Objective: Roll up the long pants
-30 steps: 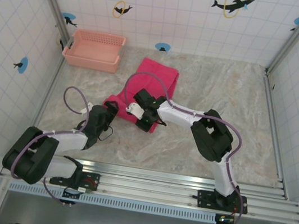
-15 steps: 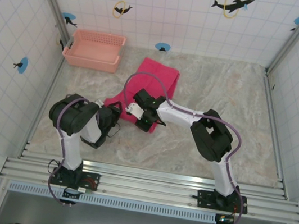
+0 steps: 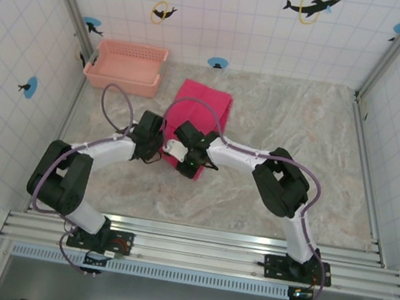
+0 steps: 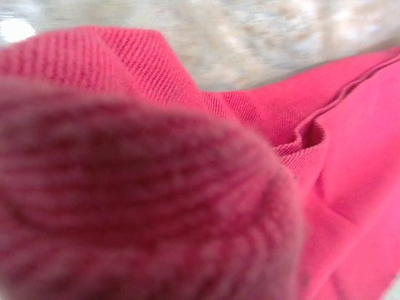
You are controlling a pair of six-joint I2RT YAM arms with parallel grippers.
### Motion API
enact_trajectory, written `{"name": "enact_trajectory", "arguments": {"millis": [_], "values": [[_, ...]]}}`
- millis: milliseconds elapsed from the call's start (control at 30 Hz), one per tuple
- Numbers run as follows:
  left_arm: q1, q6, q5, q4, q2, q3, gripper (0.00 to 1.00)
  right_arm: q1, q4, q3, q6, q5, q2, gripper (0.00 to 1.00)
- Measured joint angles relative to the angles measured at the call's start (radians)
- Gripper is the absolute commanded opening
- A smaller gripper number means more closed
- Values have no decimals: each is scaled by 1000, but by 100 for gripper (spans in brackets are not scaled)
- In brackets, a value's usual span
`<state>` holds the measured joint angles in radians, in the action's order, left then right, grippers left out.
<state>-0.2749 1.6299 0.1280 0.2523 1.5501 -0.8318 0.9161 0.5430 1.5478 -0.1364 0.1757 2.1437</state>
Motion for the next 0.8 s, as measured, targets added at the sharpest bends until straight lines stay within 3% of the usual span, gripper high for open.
{"name": "enact_trajectory", "arguments": {"millis": [133,367,400,433,500,533,800], "values": [[11,48,-27,267,117,-118,0,10,2,-14,-6,2,-10,0],[12,142,-48,372,161,-173,0,-1,-29,-57,-3,8,-35,0],[12,154,-52,372,156,-163,0,-3,-34,-65,-3,9,-40,10],[12,159,-54,369,152,-156,0,-5,-40,-71,-3,10,-44,27],[13,172,-60,363,145,-144,0,-10,-39,-84,-3,0,-54,84],[14,176,-61,364,145,-143,0,-16,-32,-92,-4,-6,-58,98],[20,179,-68,386,166,-161,0,-78,138,-144,-13,-227,-192,99]]}}
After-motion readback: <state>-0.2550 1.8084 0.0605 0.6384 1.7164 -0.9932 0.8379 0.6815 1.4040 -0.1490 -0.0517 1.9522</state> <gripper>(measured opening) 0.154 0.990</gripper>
